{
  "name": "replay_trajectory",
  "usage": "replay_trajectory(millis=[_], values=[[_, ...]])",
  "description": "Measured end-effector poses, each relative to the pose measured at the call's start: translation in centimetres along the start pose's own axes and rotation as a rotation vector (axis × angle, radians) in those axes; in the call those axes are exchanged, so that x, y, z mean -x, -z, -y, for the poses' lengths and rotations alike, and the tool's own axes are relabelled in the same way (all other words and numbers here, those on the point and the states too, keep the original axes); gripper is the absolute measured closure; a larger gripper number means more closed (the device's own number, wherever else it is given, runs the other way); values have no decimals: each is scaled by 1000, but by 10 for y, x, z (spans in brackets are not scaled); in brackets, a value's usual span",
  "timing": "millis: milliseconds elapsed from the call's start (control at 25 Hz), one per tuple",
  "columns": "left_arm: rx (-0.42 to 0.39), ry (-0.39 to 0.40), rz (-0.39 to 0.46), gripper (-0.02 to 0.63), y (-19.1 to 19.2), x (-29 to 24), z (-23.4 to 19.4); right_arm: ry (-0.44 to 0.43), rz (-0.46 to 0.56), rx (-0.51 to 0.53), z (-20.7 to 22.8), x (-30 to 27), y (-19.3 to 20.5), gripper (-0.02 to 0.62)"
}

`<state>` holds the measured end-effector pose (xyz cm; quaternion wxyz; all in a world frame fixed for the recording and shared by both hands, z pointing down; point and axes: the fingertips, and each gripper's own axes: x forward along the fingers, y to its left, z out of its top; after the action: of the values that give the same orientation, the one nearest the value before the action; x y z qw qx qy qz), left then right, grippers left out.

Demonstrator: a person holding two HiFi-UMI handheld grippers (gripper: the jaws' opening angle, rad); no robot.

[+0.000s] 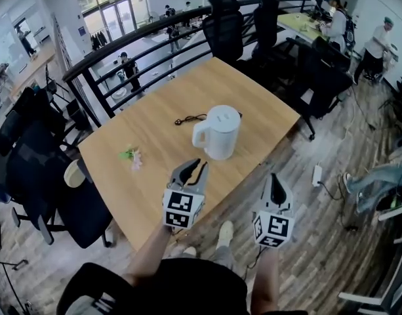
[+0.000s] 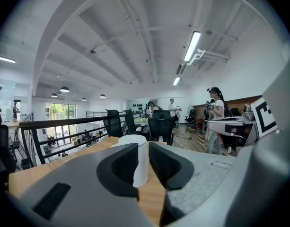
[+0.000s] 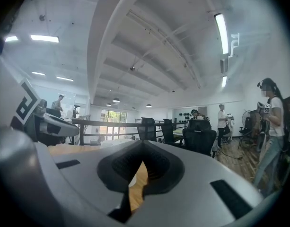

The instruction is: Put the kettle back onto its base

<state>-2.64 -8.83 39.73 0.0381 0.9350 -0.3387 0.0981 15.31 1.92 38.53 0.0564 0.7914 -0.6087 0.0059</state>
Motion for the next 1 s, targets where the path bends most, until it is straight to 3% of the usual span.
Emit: replay_trajectory(millis=[440,1000], values=[[-7,59,0,594,6,27,22,21,-25,-5,-11,39,17,597],[-11,82,8,604,2,35,34,22,-19,-17,-11,54,15,597]])
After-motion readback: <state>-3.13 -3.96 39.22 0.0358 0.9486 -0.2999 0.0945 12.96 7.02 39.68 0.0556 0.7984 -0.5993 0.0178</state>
